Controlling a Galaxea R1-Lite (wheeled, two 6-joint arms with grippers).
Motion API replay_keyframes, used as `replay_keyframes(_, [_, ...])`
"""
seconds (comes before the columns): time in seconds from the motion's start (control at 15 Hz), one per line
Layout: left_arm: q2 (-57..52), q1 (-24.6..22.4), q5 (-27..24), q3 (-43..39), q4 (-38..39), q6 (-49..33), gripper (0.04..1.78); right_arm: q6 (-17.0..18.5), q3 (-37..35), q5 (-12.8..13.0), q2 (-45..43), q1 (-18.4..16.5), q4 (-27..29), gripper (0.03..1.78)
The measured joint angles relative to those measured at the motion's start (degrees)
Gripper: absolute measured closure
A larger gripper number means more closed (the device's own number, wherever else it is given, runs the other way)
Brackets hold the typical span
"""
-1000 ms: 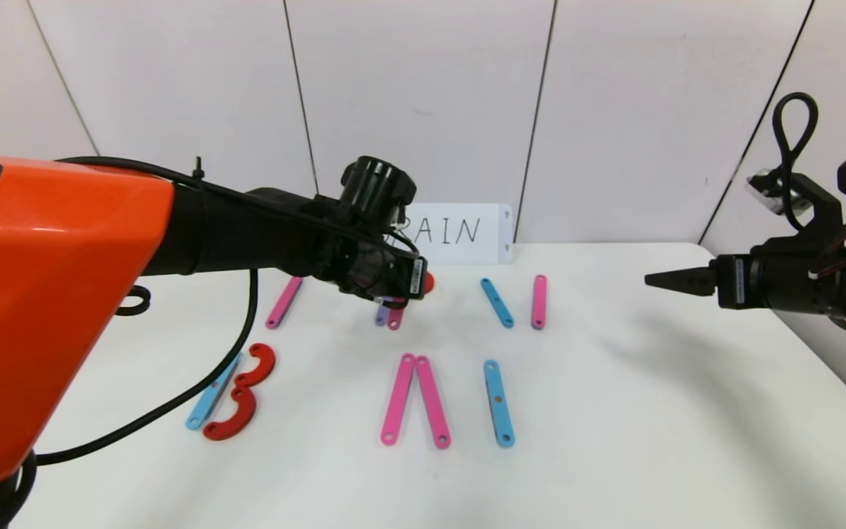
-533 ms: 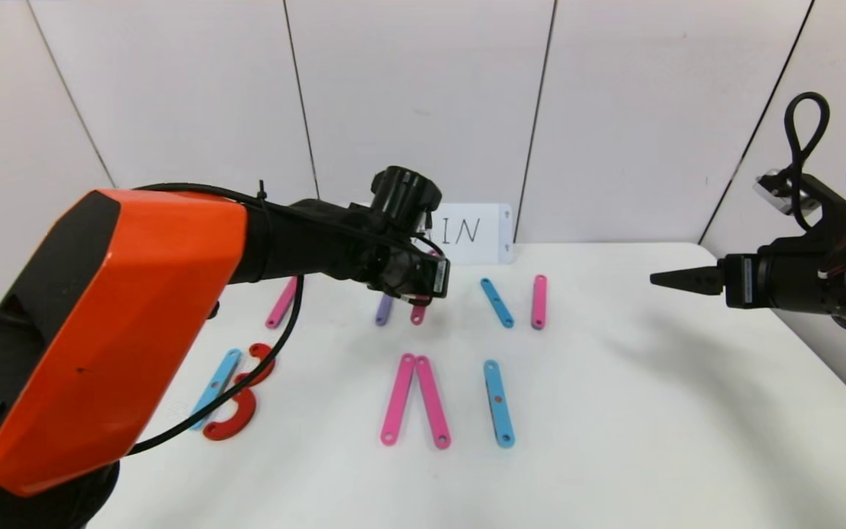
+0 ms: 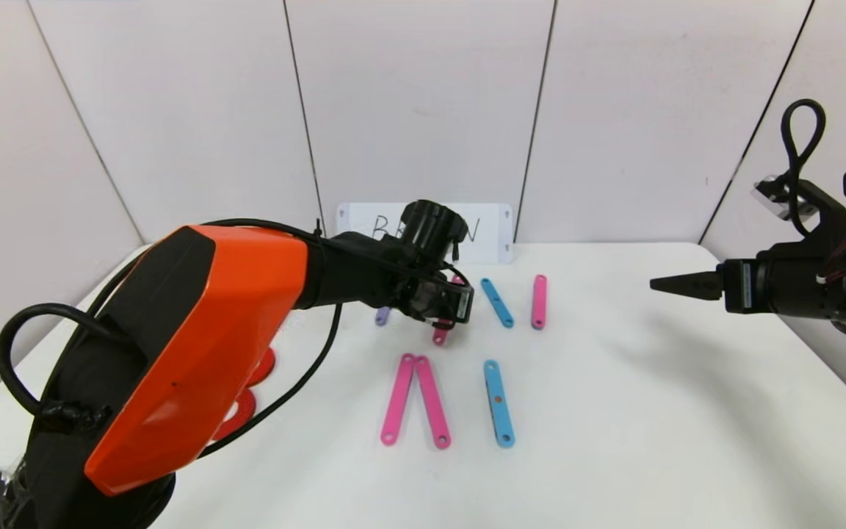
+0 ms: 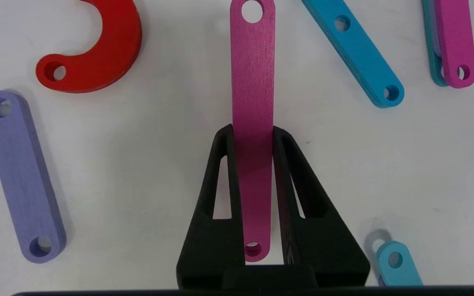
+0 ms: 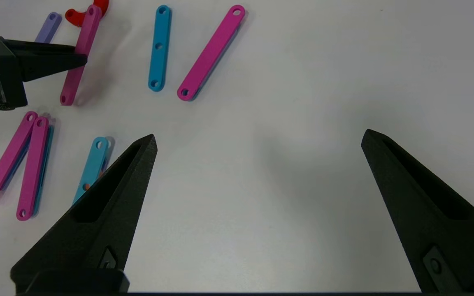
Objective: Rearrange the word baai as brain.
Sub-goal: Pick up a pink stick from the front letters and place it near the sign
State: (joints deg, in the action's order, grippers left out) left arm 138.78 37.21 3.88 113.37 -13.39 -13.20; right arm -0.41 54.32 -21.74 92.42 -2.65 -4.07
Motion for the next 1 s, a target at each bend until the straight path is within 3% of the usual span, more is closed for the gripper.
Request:
replay_keyframes(0.67, [2.84, 1.13, -0.09, -0.01, 6.28, -0.22, 1.48, 0.0, -0.09, -0.01, 0.05, 0.01, 0.0, 0.07])
replay_keyframes(0.87, [2.99, 1.13, -0.02, -0.04, 6.41, -0.07, 1.21, 0.0, -0.09, -0.01, 0.06, 0.01, 0.0, 0.07])
replay_keyframes(1.0, [3.01, 1.13, -0.05, -0.01, 6.39, -0.07, 0.88, 0.0, -0.09, 0.0, 0.09, 0.01, 0.06, 0.07])
